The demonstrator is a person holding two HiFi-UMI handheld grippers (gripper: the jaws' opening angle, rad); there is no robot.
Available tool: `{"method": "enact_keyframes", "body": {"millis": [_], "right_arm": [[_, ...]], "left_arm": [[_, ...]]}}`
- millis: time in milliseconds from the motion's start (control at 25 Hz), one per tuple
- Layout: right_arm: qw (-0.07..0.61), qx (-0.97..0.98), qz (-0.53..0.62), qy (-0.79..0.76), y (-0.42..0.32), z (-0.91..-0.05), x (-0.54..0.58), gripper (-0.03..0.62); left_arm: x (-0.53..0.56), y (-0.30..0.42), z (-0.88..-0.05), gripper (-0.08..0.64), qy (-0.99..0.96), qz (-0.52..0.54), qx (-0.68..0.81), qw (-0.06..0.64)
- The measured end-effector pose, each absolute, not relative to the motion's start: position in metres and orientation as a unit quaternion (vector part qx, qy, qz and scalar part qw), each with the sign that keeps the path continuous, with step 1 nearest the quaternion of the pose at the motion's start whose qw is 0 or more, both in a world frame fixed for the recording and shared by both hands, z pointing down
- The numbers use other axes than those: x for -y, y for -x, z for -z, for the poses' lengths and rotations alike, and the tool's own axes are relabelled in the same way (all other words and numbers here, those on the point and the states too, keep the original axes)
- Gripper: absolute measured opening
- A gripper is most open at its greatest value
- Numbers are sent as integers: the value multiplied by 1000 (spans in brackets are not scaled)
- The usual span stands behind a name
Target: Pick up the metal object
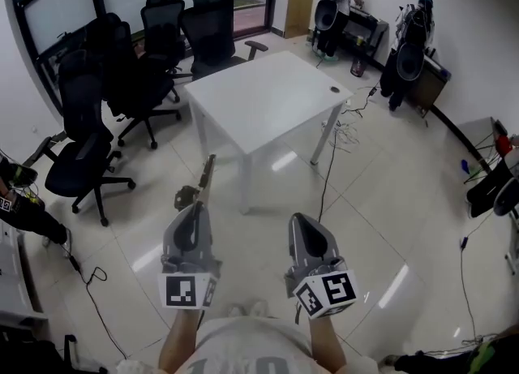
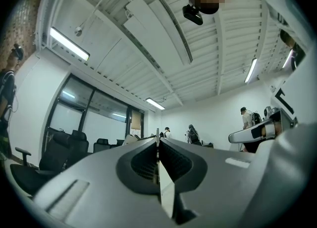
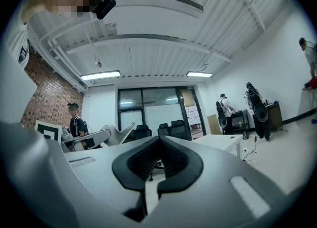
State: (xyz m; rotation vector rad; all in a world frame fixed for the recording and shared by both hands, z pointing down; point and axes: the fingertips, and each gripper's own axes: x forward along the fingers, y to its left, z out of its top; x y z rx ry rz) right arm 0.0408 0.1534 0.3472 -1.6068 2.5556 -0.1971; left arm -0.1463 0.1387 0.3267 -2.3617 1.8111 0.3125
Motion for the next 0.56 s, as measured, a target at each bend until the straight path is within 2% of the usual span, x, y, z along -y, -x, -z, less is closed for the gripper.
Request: {"method": "enact_keyframes", "body": {"millis": [240, 560], "right_arm": [[67, -841, 55, 533, -37, -336, -153, 11], [64, -844, 48, 530, -32, -338, -157, 11]], "left_arm": [[-143, 145, -320, 2, 790, -104, -597, 95], [-150, 142, -324, 2, 795, -97, -595, 68]]}}
